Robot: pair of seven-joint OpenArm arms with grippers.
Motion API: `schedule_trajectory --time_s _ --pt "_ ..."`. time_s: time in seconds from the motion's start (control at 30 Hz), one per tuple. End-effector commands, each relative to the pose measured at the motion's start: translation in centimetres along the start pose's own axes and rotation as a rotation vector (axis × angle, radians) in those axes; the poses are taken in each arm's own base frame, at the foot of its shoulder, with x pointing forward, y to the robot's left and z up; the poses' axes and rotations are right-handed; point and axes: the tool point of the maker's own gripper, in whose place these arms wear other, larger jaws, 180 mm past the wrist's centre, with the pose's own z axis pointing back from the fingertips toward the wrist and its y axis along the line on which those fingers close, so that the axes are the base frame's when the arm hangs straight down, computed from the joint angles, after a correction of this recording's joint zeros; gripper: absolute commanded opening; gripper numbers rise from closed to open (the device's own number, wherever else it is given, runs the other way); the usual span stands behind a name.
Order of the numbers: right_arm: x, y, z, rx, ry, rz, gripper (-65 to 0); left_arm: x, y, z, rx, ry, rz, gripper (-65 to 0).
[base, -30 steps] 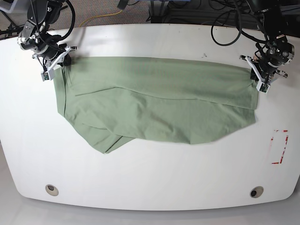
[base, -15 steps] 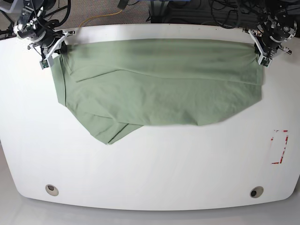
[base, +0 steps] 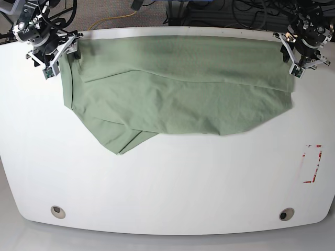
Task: Fold the T-shirt properly
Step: 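Adjust both grippers' grip along the shirt edge, smoothing it, then release the collar edge and grasp the shirt hem corner with the right gripper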
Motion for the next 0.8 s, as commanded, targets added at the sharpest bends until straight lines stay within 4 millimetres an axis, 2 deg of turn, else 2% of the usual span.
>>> schedule_trajectory --time_s 0.0,0.1,0.17,0.37,0.5,0.77 --pt "2.7 -0.6 0.6 -0.020 -0.078 0.035 -21.4 2.2 1.0 1.3 0.043 -0.065 -0.037 -38.6" --pt "5.2 -1.0 0.5 -0.029 -0.137 0.042 -21.2 3.3 1.5 1.4 0.059 -0.091 -0.044 -38.6" --pt "7.1 -1.4 0.2 -0.033 -0.182 0.039 -21.2 4.7 2.4 1.3 0.084 -0.127 -0.036 -38.6" --pt "13.0 -0.8 -1.6 0.019 -0.267 0.093 -21.2 6.4 5.2 1.8 0.176 -0.187 0.050 -38.6" --pt "15.9 -0.2 -2.9 0.060 -0.300 0.100 -21.2 7.2 6.3 2.1 0.211 -0.215 0.076 -38.6" --pt "20.1 0.1 -6.6 0.149 -0.276 0.104 -21.2 7.3 6.3 2.0 0.210 -0.215 0.076 -38.7"
